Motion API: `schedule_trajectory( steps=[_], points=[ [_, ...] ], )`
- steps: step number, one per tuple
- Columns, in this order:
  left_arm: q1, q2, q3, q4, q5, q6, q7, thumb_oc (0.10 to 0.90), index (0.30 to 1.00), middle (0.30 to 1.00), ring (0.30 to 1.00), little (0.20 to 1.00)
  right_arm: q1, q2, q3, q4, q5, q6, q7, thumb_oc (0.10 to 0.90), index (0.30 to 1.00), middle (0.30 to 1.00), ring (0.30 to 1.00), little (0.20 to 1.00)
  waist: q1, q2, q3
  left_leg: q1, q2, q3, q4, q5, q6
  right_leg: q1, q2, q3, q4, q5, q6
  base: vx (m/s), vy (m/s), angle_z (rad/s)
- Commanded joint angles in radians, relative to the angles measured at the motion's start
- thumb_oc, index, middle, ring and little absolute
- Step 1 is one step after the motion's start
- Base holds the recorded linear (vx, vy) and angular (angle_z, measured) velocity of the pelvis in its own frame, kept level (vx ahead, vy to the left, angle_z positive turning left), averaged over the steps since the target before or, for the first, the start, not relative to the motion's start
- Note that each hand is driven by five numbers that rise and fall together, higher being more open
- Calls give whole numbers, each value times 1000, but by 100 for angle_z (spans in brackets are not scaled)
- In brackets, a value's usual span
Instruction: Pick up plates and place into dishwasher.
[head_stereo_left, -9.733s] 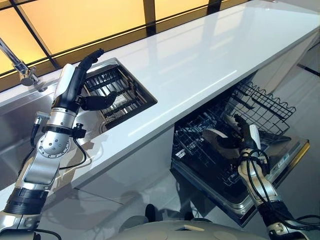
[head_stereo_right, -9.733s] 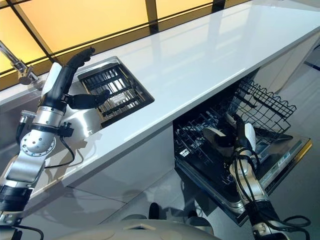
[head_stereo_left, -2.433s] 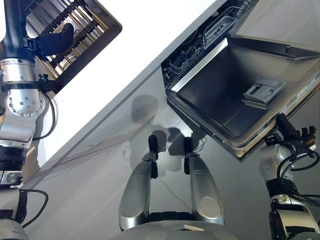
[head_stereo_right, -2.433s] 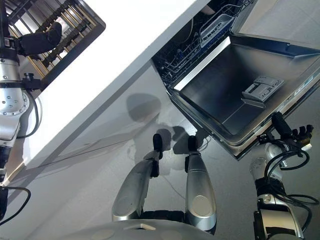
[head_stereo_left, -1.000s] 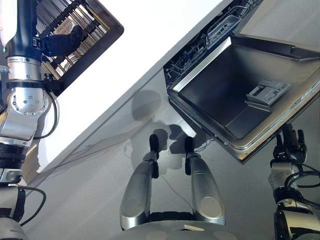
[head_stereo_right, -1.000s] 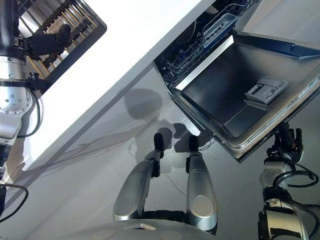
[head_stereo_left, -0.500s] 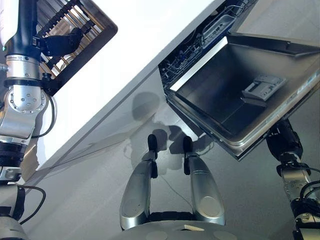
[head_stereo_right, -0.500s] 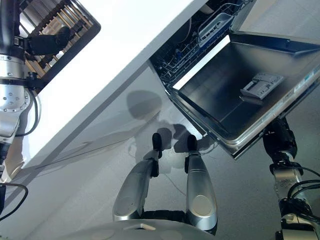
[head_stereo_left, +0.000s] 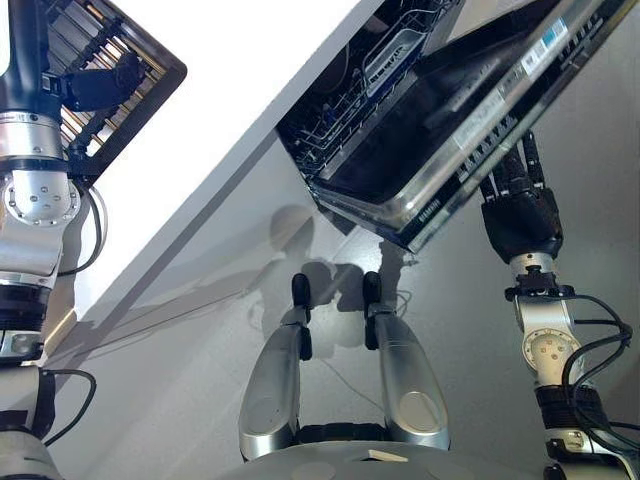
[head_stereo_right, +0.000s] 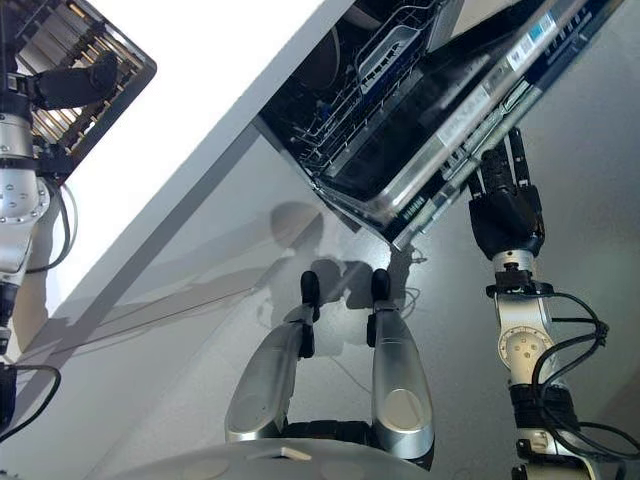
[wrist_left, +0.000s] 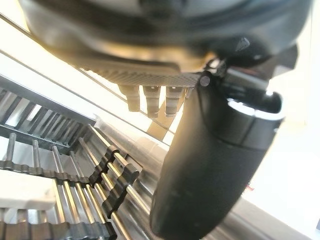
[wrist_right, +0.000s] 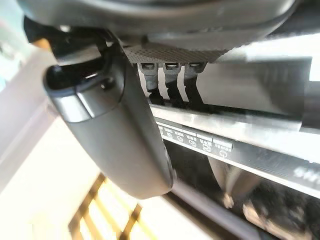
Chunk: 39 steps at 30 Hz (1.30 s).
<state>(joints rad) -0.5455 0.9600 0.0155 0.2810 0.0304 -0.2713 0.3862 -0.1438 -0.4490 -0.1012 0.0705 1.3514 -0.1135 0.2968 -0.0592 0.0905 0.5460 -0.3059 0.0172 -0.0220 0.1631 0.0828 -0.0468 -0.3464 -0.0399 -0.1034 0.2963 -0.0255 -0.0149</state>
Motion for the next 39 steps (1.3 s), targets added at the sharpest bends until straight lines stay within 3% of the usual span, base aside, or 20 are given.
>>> schedule_trajectory(
  steps=[1,6,13,25,31,39],
  points=[
    [-20,-72,-12,-110,-8,-72,45,800,900,900,900,900,-396,71,248,-261,-184,67,203,800,900,900,900,900,67,-64,-26,51,-119,48,100,-135,107,81,12,27,-12,-29,24,13,5,5],
    [38,-90,12,-130,-8,-91,45,800,900,900,900,900,-339,72,222,-225,-277,2,88,800,900,900,900,900,68,-68,-26,101,-119,43,92,-145,112,128,8,21,-6,-43,21,17,-1,13],
    [126,-131,53,-176,-7,-90,31,800,900,900,900,900,-240,91,182,-179,-308,-40,70,800,900,900,900,900,64,-73,-66,176,-116,35,83,-168,116,202,-4,5,-3,-69,17,37,-13,29],
    [326,-249,90,-232,-37,-151,-27,800,900,900,900,900,-2,97,81,-115,-503,-205,-84,800,900,900,900,900,28,-78,-215,344,-98,29,-91,-139,104,345,18,13,-132,-53,38,18,6,6],
    [400,-330,96,-238,-91,-172,-69,800,900,900,900,900,88,124,1,-67,-612,-316,-249,800,900,900,900,900,0,-81,-301,404,-89,36,-184,-112,94,397,39,31,-211,-26,48,-6,17,1],
    [399,-376,104,-216,-182,-196,-63,800,900,900,900,900,133,159,-65,35,-633,-322,-410,800,900,900,900,900,-23,-81,-369,451,-91,65,-242,-107,88,441,55,53,-300,7,58,-42,46,-5]
  ],
)
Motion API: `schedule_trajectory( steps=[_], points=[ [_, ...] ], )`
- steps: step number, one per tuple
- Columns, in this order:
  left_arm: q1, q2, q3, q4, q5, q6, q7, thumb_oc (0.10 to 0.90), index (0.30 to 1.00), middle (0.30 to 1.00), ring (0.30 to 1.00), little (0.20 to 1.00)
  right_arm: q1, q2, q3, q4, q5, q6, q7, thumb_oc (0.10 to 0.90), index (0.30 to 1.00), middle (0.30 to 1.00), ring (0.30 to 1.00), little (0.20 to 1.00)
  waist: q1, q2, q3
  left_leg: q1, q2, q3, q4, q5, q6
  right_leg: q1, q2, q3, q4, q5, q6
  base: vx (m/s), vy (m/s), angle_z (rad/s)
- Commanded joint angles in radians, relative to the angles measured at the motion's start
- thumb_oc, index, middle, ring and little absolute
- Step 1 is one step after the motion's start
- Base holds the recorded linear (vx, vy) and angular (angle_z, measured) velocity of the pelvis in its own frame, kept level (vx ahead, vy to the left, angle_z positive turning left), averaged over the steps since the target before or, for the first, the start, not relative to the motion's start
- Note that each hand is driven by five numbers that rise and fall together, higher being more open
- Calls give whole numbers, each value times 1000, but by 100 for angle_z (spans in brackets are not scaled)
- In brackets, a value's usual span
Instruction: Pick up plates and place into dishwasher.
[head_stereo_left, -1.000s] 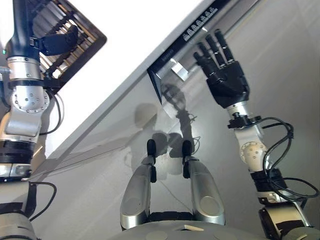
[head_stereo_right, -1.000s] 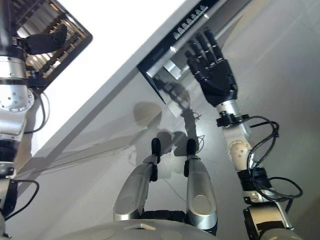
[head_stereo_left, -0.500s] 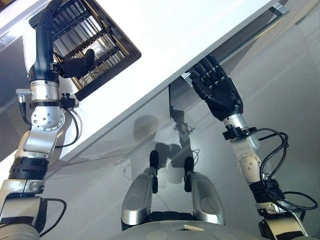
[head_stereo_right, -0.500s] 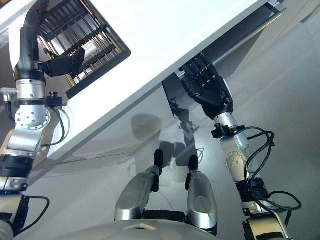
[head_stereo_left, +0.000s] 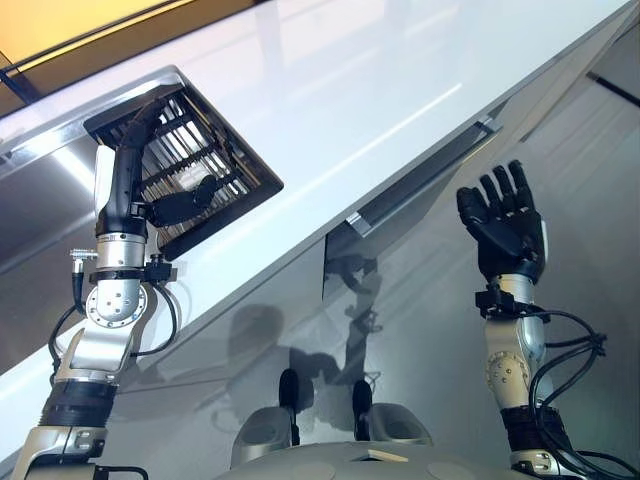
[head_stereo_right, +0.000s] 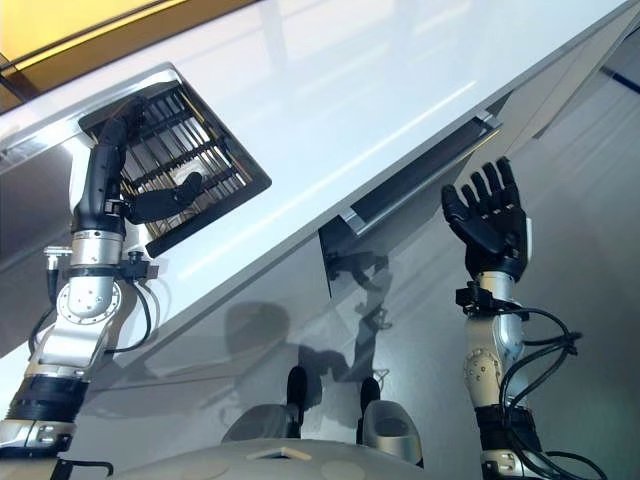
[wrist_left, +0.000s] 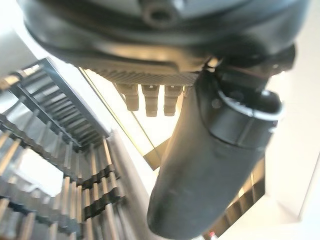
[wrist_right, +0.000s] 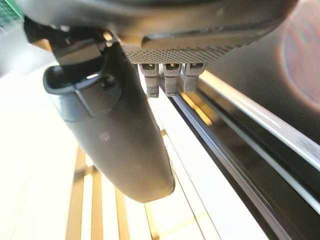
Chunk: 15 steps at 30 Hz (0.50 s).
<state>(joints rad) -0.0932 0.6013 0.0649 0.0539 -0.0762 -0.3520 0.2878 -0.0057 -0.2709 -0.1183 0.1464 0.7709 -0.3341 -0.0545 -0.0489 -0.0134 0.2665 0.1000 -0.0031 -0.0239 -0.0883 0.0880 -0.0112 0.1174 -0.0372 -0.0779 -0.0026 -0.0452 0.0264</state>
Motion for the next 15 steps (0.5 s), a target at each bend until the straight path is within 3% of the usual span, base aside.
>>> schedule_trajectory(
  steps=[1,4,8,10,15],
  points=[
    [-56,-22,55,11,-87,-113,34,800,900,900,900,900,-2,-16,-53,-23,-65,-94,-82,800,900,900,900,900,-35,23,-95,46,-71,69,6,-111,51,-19,54,30,-13,33,19,-49,45,-4],
    [-75,-40,52,10,-204,-97,-2,800,900,900,900,900,16,-20,-51,86,-126,-19,-142,800,900,900,900,900,-40,25,-114,43,-71,76,1,-113,45,-9,58,35,-46,49,24,-51,36,-13],
    [-92,-98,40,-2,-340,-67,-69,800,900,900,900,900,32,-20,-12,281,-155,87,-127,800,900,900,900,900,-43,23,-132,44,-70,77,1,-118,44,-2,62,46,-59,52,22,-22,16,-8],
    [-95,-105,38,-3,-347,-67,-75,800,900,900,900,900,33,-21,-4,321,-162,104,-123,800,900,900,900,900,-42,23,-135,45,-69,78,1,-120,44,0,61,46,-60,51,22,0,0,0],
    [-119,-116,32,-9,-398,-25,-79,800,900,900,900,900,49,-20,57,518,-257,223,-120,800,900,900,900,900,-35,21,-147,58,-69,77,1,-129,46,13,59,40,-61,47,20,0,0,0]
  ],
)
